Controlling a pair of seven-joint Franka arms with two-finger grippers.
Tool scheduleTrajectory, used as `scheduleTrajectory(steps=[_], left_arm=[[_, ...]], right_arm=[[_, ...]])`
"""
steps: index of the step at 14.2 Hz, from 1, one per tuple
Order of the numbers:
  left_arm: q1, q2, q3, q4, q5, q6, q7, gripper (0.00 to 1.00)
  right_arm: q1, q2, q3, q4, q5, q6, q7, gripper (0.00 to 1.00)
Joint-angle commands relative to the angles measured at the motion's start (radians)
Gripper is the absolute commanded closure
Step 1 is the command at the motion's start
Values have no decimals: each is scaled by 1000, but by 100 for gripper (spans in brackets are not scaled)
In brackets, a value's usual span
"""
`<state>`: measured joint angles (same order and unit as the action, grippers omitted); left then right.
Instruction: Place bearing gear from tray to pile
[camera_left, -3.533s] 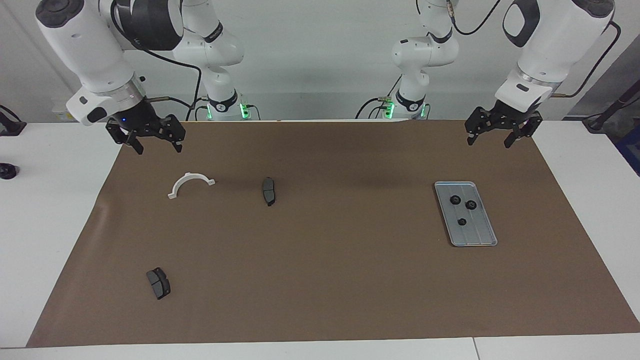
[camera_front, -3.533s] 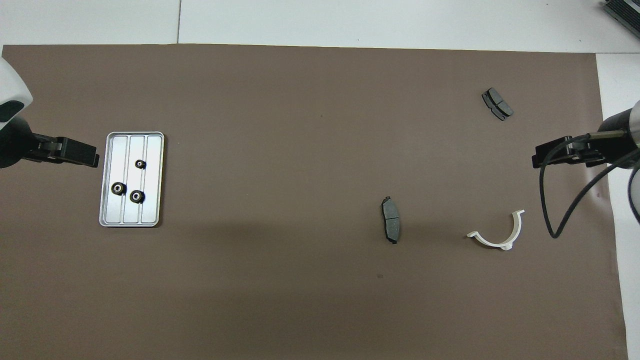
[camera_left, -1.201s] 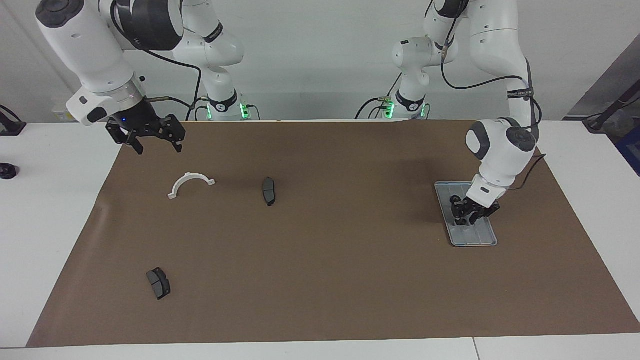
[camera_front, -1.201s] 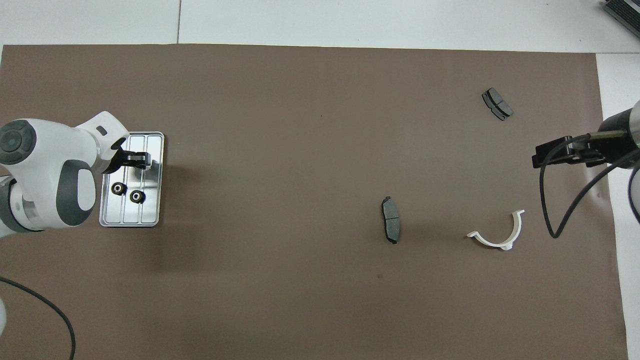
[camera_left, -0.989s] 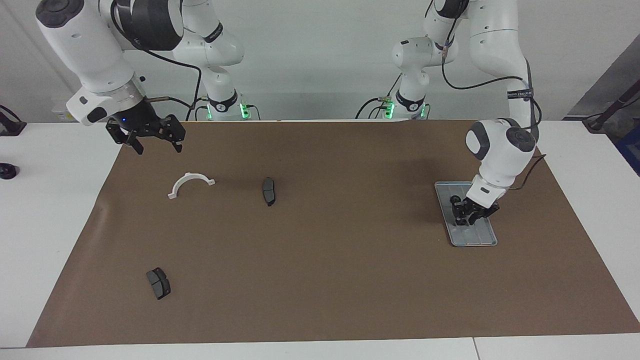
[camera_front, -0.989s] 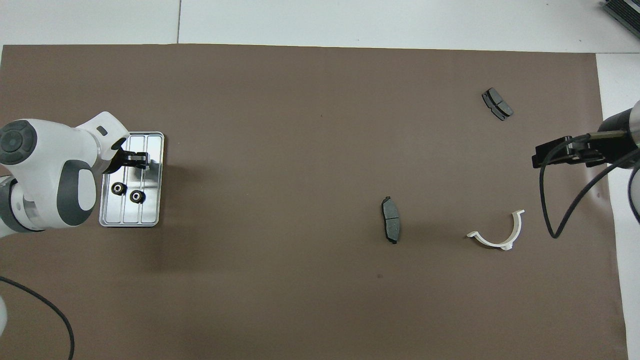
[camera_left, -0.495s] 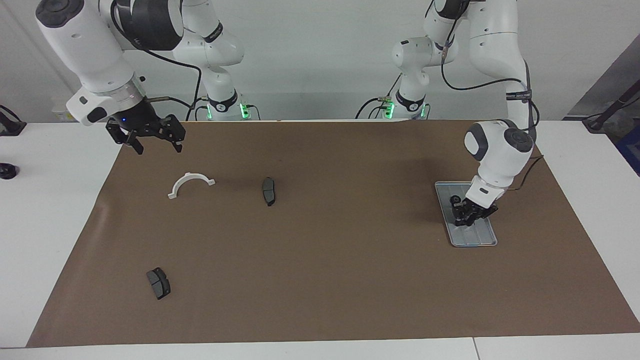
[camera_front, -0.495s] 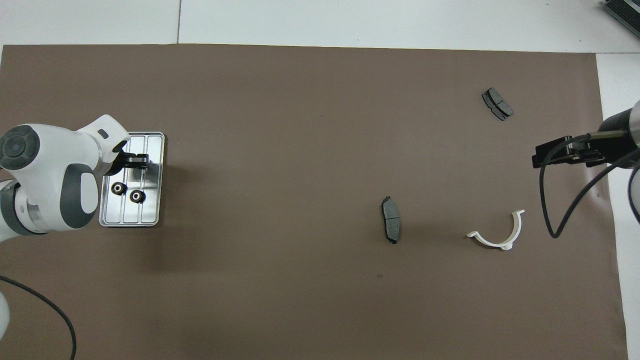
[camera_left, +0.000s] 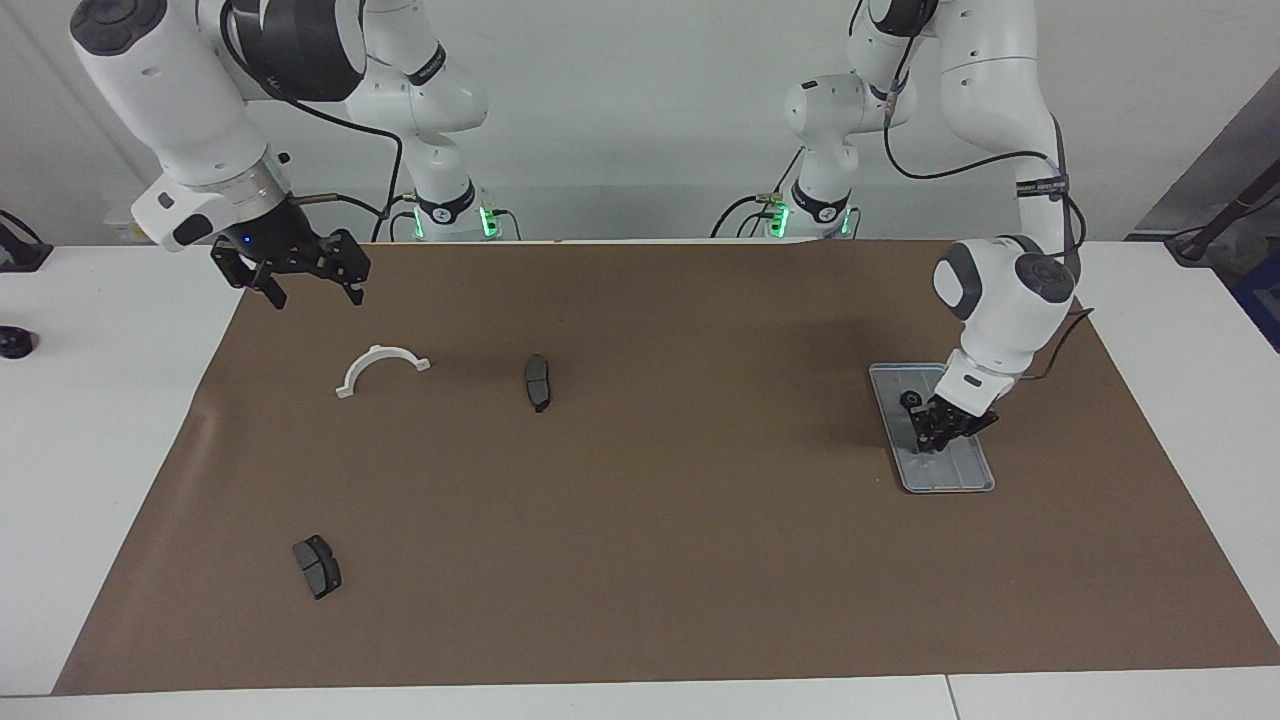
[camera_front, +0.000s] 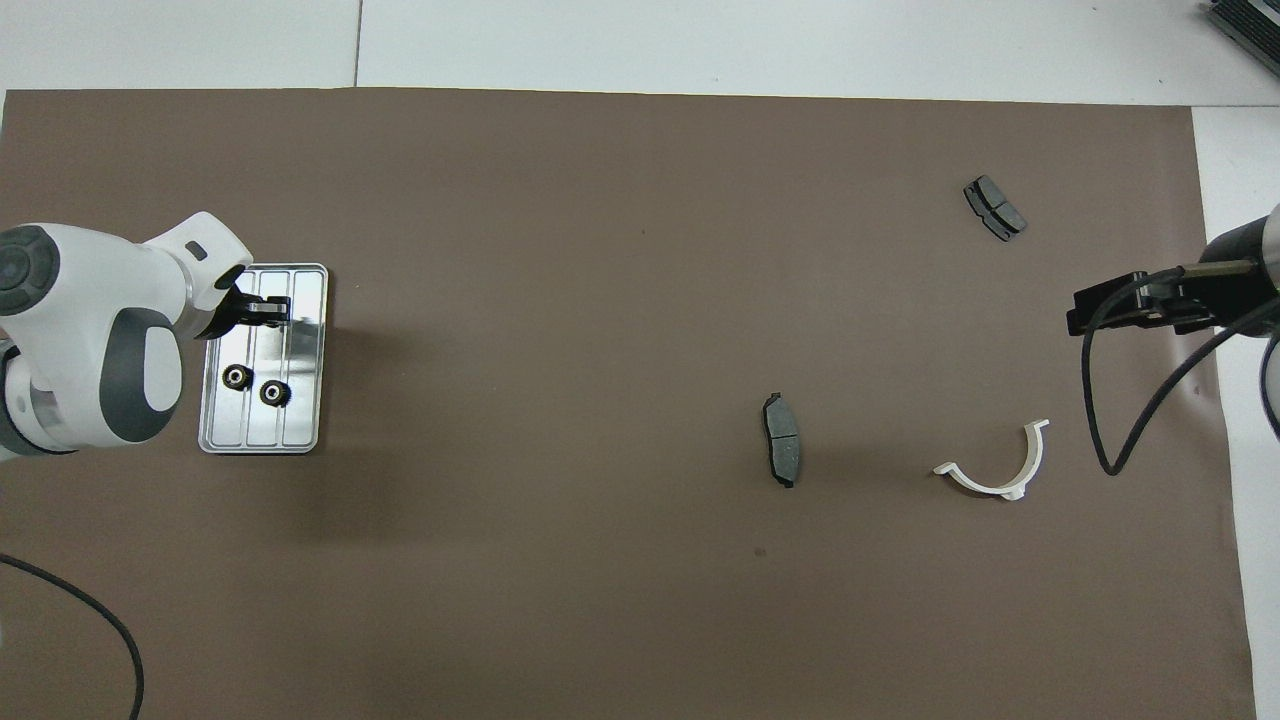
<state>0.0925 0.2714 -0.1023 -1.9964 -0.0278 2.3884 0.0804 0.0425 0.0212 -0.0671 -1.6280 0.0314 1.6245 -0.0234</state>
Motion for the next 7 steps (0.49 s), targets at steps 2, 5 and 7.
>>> scheduleTrajectory(steps=[2,5,7], left_arm=[[-80,-35,-20,154,-20,-205,-152,100],[-259,-34,-17,160,-3,-184,-400,100],[-356,-23,-19,157,12,-112,-551,100]], right_arm=[[-27,-24,1,-30,24,20,-30,0],[-27,-30,3,-50,28,20,-30,0],[-24,-29,1,-49,27,28,-14,0]])
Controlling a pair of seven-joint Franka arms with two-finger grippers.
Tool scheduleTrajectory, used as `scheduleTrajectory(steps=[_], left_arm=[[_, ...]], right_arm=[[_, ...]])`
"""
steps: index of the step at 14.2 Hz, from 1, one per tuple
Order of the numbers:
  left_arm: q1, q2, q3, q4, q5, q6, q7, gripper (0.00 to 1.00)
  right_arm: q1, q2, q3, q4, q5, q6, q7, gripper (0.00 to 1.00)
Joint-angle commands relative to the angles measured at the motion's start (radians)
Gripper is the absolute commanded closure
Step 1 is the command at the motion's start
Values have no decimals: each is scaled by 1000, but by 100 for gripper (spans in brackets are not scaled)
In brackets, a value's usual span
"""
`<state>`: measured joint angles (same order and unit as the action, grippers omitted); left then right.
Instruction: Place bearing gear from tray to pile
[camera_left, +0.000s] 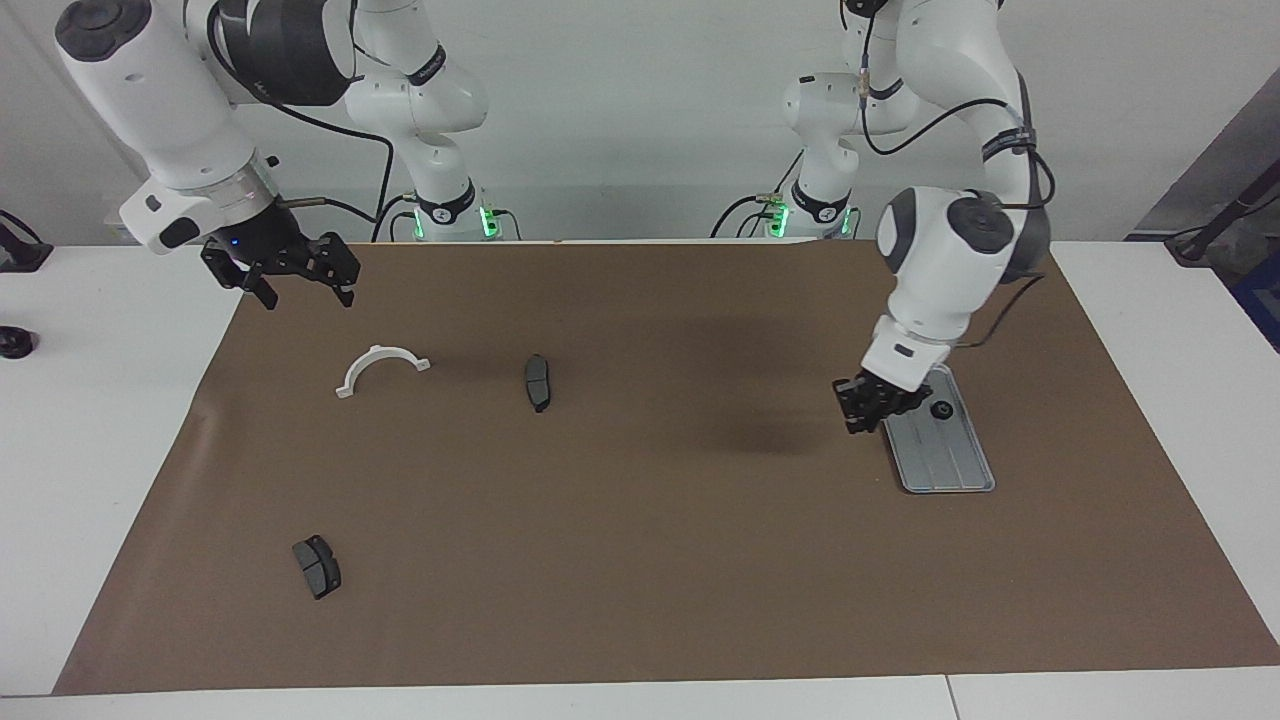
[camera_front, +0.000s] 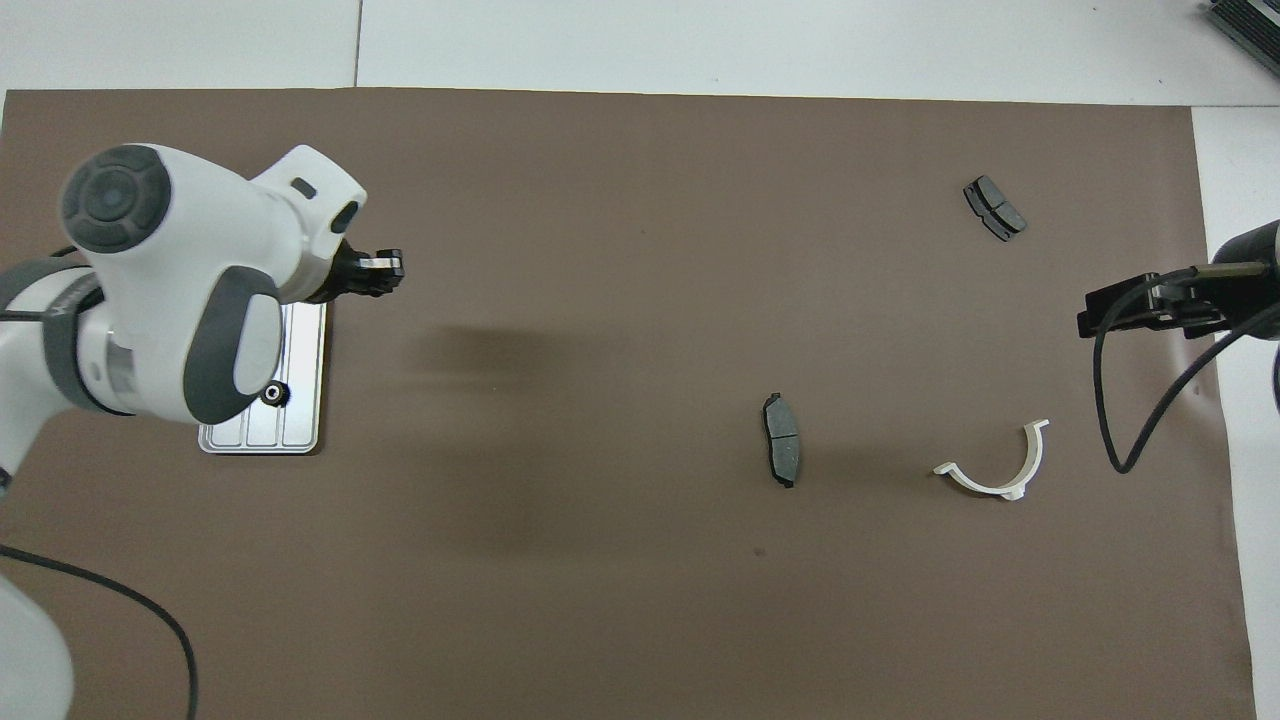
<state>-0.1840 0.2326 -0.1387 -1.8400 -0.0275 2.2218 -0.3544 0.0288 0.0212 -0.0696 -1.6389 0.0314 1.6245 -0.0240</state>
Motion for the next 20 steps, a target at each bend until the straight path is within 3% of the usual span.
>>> scheduleTrajectory(steps=[1,3,4,6,8,12,13,14,18,19,20], left_arm=[[-130,25,17,-1,12,90,-200,100],[-228,74,17,11,33,134,-326,100],[-282,124,21,28,61,157,-392,100],[-321,206,19,117,116,173,-480,100],[-353,250,21,136,120,189,-486,100],[-353,257,21,107,144,256,-491,100],[-351,257,22,90,144,265,-491,77],[-351,255,22,72,144,286,-491,60],[-348,255,24,67,144,294,-498,51],[-347,254,24,68,144,291,-498,42],[-347,251,25,68,144,276,-501,9]], right_arm=[[-6,-29,2,-39,25,38,8,0],[-1,-49,2,-79,21,66,61,0],[2,-53,8,-108,21,134,75,0],[28,-53,11,-134,21,262,82,0],[68,-26,11,-134,19,332,113,0],[183,71,11,-105,13,451,182,0],[213,103,11,-73,7,448,203,0],[233,132,11,-43,5,446,216,0],[301,195,11,1,1,459,291,0],[306,204,11,2,-8,471,303,0],[309,210,11,2,-11,495,320,0]])
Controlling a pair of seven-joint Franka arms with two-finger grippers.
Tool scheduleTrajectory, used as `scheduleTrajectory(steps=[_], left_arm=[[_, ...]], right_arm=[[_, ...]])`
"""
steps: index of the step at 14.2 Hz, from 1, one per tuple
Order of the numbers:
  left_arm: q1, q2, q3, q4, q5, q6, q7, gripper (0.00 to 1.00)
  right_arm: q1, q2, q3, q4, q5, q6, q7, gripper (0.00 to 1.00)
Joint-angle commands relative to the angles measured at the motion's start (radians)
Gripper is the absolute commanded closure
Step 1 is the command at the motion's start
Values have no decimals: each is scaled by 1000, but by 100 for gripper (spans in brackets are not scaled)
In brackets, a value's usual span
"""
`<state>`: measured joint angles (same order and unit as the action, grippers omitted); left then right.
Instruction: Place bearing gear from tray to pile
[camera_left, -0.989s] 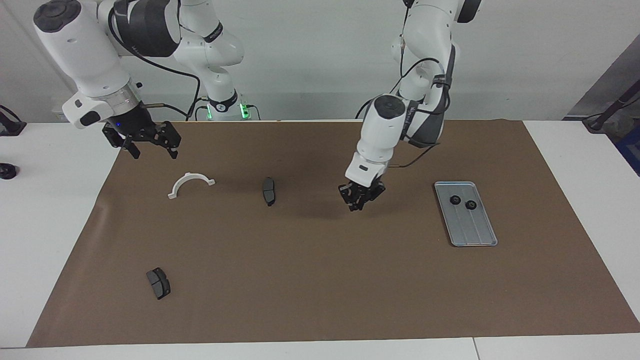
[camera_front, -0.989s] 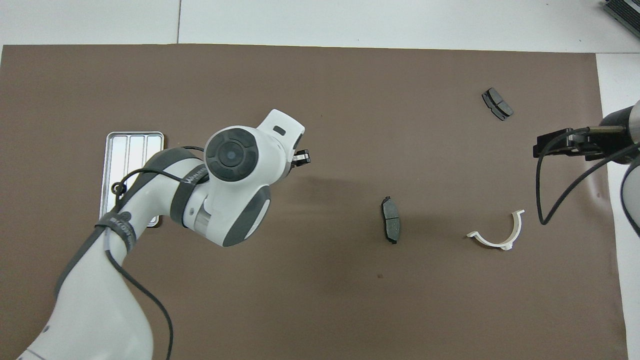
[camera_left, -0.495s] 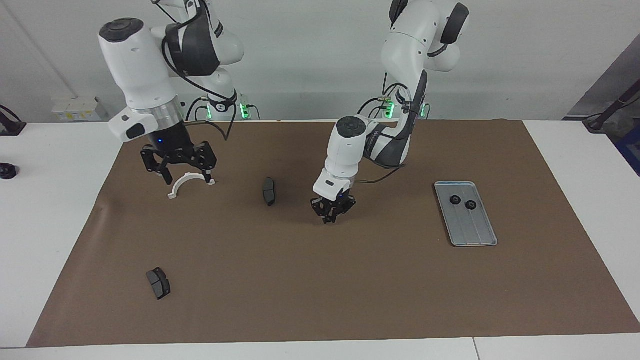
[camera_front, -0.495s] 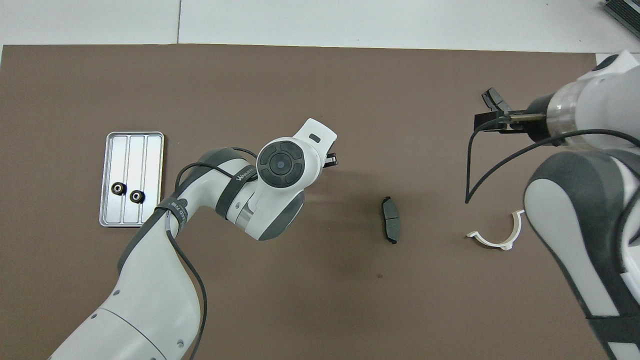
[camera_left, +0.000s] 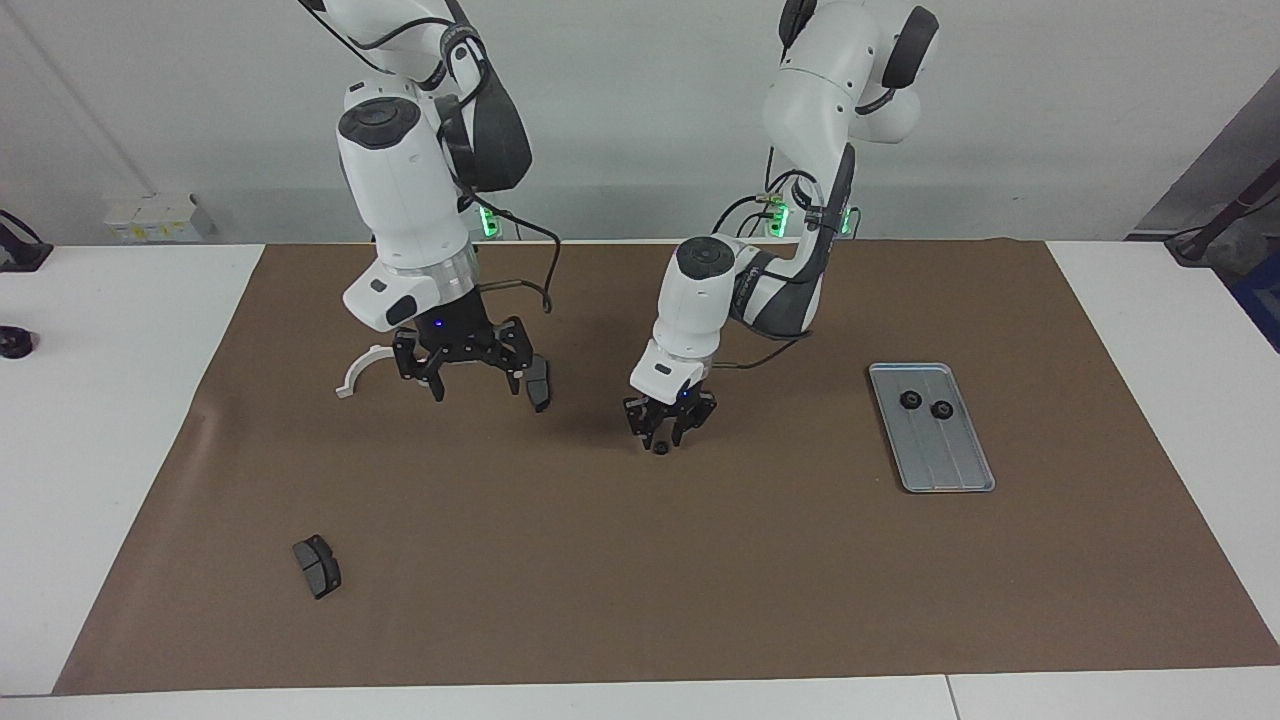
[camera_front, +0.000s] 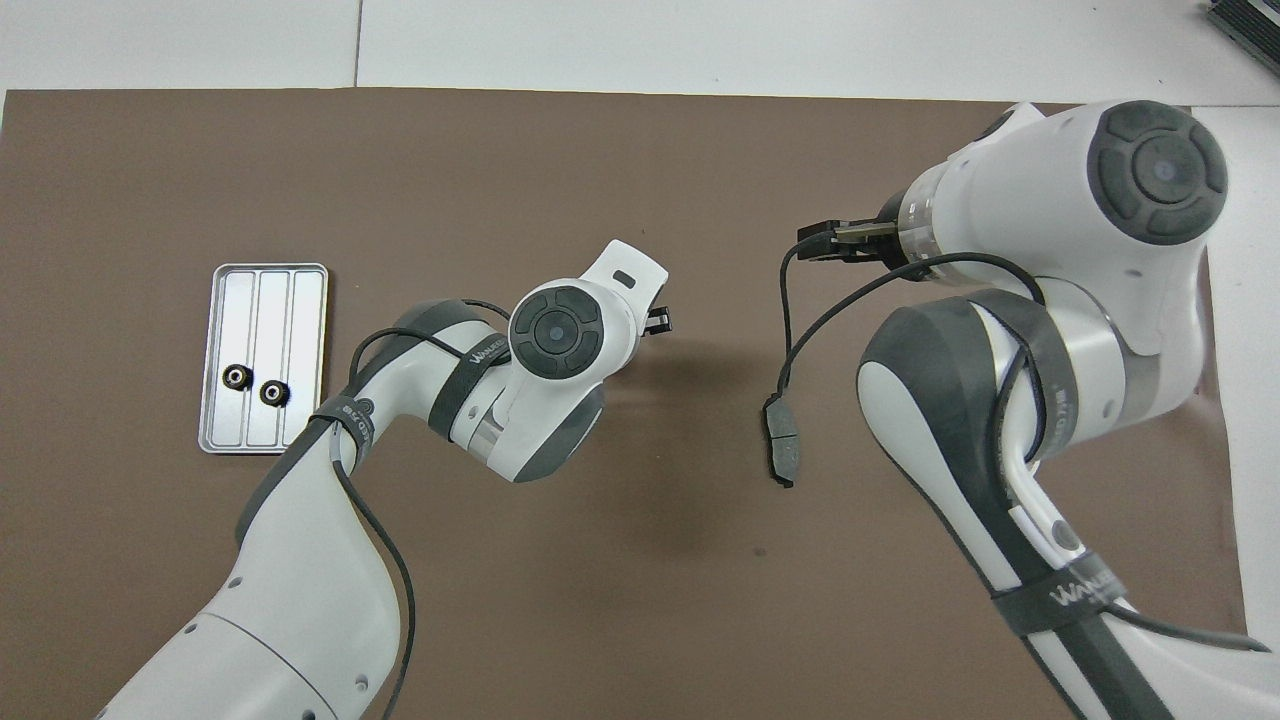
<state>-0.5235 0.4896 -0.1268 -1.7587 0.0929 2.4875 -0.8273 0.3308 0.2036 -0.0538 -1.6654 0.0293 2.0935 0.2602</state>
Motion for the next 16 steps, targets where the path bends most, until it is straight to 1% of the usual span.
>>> scheduleTrajectory(steps=[1,3,4,6,7,8,9,11,12,13,14,16], left_arm=[[-1,-8,21,-4,24,-18,-36,0],[19,-29,44,1,25,-79,-29,0],[46,-55,45,-4,25,-99,-23,0],[143,-130,39,-13,24,-195,23,0],[192,-169,36,-15,18,-267,51,0],[223,-201,36,-15,15,-330,88,0],[261,-227,38,-16,15,-373,123,0],[351,-258,36,-16,15,-433,184,0],[400,-269,36,-22,11,-459,230,0],[449,-278,38,-28,-7,-478,276,0],[492,-284,38,-47,-10,-481,313,0],[572,-312,39,-120,-10,-449,350,0]], right_arm=[[16,37,-3,27,-9,48,57,0],[59,53,-4,29,-8,59,80,0],[75,63,-4,29,-8,80,112,0],[120,97,-4,35,-38,106,196,0],[134,127,-4,76,-63,106,229,0],[169,179,-4,129,-95,102,253,0],[203,230,-4,177,-117,102,281,0],[243,298,-4,222,-163,105,342,0],[270,347,-4,260,-176,105,375,0],[290,406,-6,301,-193,108,411,0],[296,446,-5,323,-216,111,431,0],[298,468,-4,317,-226,138,441,0]])
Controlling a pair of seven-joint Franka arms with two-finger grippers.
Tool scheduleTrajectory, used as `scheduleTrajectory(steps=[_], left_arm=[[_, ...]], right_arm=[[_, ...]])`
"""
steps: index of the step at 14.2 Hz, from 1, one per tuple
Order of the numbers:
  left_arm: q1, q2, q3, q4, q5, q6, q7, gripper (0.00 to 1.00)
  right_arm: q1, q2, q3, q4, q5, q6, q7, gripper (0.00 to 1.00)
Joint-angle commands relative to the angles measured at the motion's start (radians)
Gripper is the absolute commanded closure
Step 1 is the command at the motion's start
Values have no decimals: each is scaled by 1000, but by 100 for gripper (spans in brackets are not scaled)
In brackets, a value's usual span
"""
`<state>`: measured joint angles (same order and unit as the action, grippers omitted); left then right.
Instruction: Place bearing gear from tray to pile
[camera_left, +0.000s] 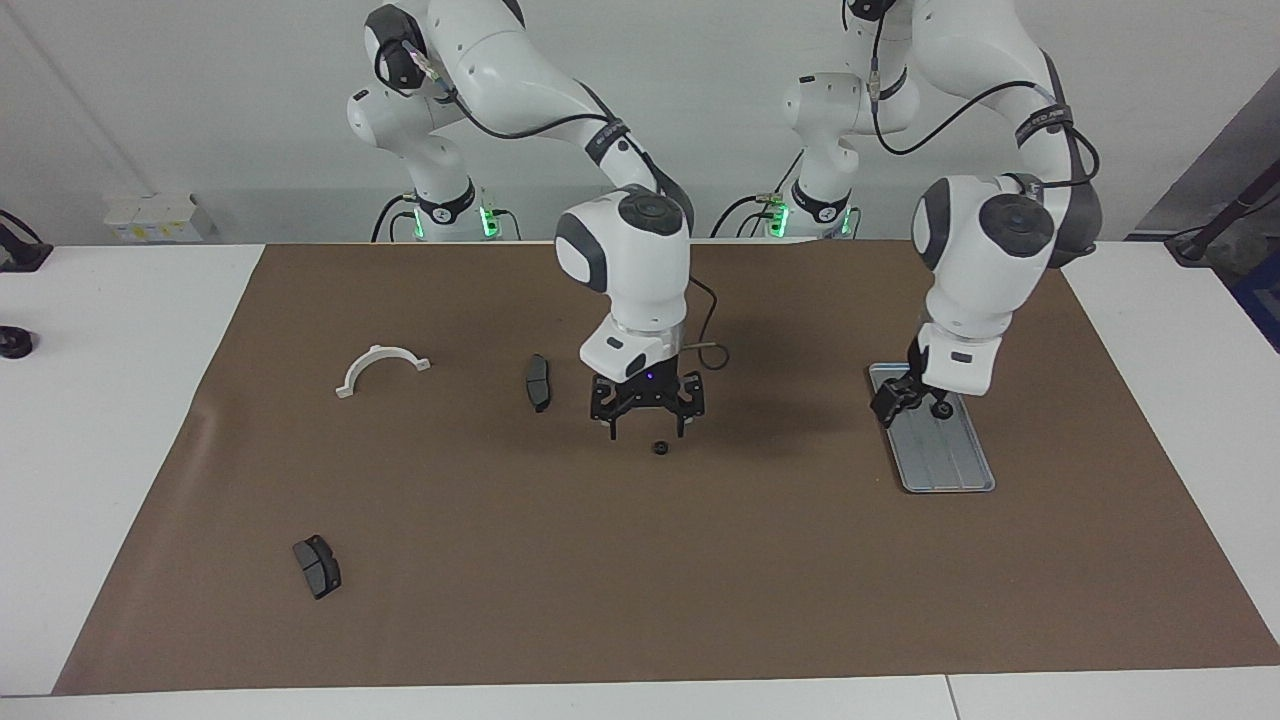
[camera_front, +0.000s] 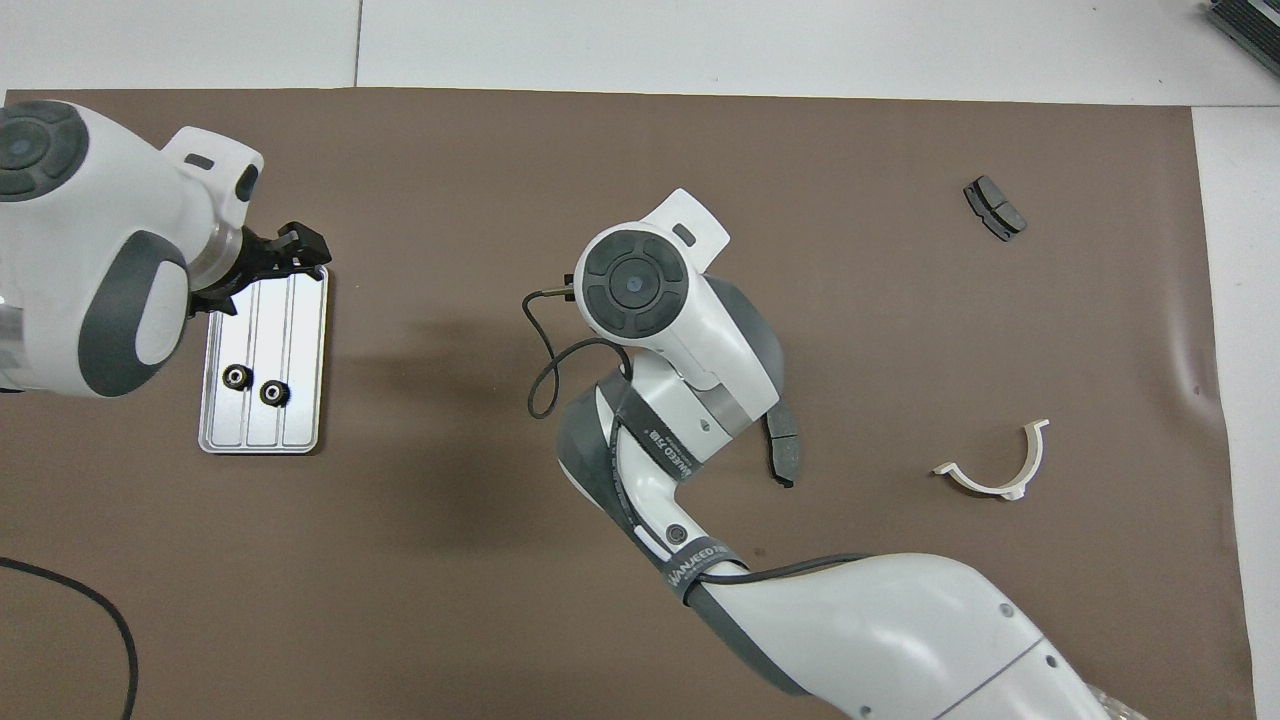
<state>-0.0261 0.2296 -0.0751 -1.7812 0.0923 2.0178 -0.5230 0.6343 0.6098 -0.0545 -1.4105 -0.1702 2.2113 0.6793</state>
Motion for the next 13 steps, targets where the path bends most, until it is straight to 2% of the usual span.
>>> scheduleTrajectory(steps=[1,4,5,6,8,9,12,13], left_arm=[[112,-64,-12,-137,-9,69,47,0],[179,-121,-11,-332,-11,276,20,3],[184,-128,-11,-369,-11,315,-21,16],[184,-127,-11,-386,-11,334,-75,23],[181,-118,-11,-408,-11,374,-149,40],[183,-113,-11,-431,-11,410,-179,45],[186,-108,-11,-466,-11,475,-195,45],[186,-107,-11,-471,-11,478,-199,45]], right_arm=[[-4,62,-2,61,-19,36,22,0],[-5,51,-2,-8,-11,47,23,0],[-5,47,-2,-19,-9,54,31,0],[-4,45,1,-28,-9,54,51,0],[-4,30,4,-68,-9,60,57,5],[-2,27,7,-79,-5,64,58,9],[-1,22,25,-90,17,65,59,18],[-1,13,31,-106,20,68,59,26]])
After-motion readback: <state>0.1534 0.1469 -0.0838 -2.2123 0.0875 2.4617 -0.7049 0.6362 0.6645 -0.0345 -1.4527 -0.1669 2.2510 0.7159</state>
